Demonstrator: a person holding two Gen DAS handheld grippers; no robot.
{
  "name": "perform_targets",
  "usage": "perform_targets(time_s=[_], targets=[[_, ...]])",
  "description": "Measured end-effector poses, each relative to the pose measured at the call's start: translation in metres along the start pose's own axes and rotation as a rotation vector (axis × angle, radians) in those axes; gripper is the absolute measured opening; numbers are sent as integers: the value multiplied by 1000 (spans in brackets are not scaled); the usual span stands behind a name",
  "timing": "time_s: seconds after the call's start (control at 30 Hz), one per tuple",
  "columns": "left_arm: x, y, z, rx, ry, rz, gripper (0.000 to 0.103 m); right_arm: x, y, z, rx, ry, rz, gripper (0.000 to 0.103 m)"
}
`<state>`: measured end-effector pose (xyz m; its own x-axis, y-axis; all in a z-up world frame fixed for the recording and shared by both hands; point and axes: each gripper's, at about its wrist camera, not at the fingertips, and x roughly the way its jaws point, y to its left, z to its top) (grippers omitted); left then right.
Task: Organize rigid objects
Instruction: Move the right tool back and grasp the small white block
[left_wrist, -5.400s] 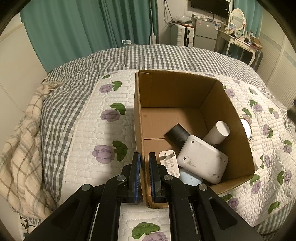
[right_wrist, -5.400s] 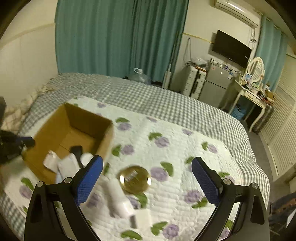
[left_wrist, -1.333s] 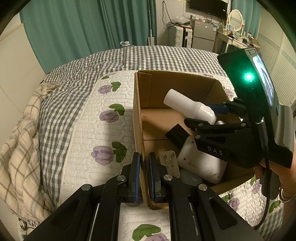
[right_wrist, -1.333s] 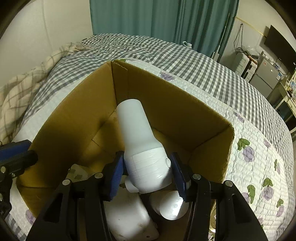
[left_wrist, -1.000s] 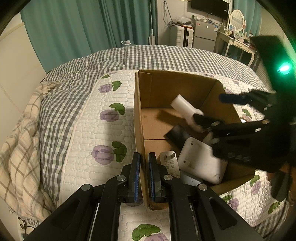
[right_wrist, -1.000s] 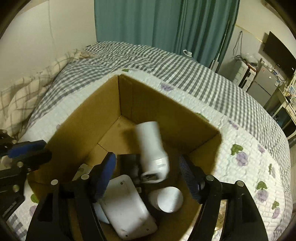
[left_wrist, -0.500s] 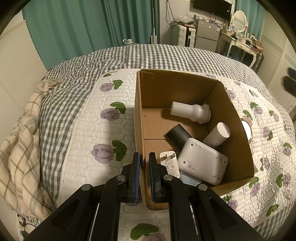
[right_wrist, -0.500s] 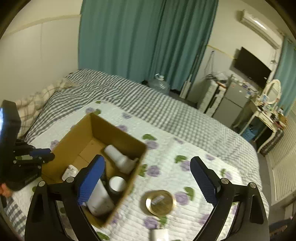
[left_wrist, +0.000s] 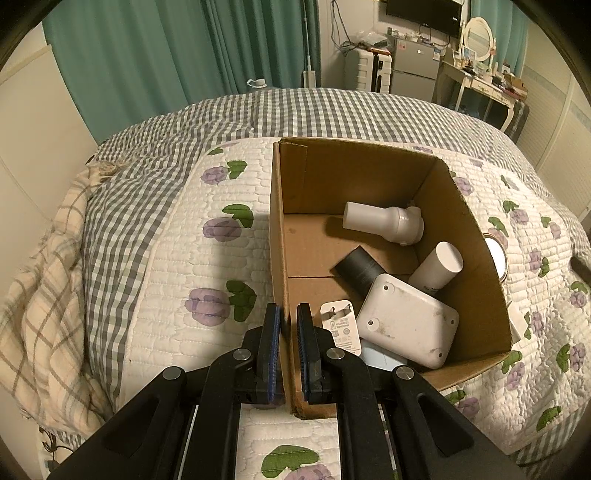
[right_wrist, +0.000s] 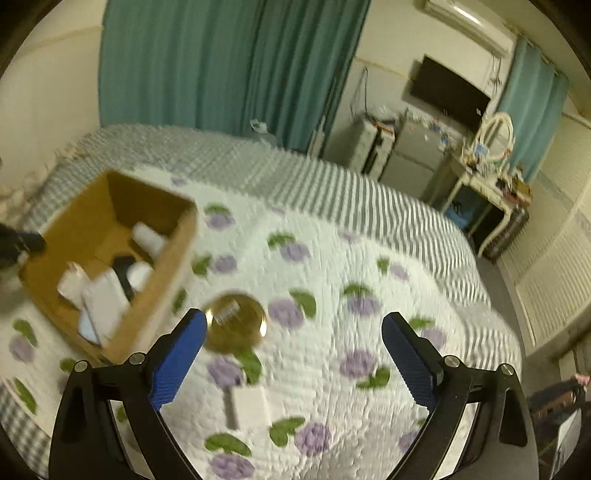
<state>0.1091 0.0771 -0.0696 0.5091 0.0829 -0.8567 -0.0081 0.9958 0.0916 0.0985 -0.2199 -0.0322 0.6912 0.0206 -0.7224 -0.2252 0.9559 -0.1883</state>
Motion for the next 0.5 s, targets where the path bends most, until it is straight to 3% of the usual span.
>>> perform_targets(time_s=[0.3, 0.5], targets=[[1, -1, 0, 4, 0, 7, 8, 71, -7, -67, 77, 141, 40, 96], [3, 0, 0, 0, 1, 15, 8, 84, 2, -84, 76, 182, 103, 96]])
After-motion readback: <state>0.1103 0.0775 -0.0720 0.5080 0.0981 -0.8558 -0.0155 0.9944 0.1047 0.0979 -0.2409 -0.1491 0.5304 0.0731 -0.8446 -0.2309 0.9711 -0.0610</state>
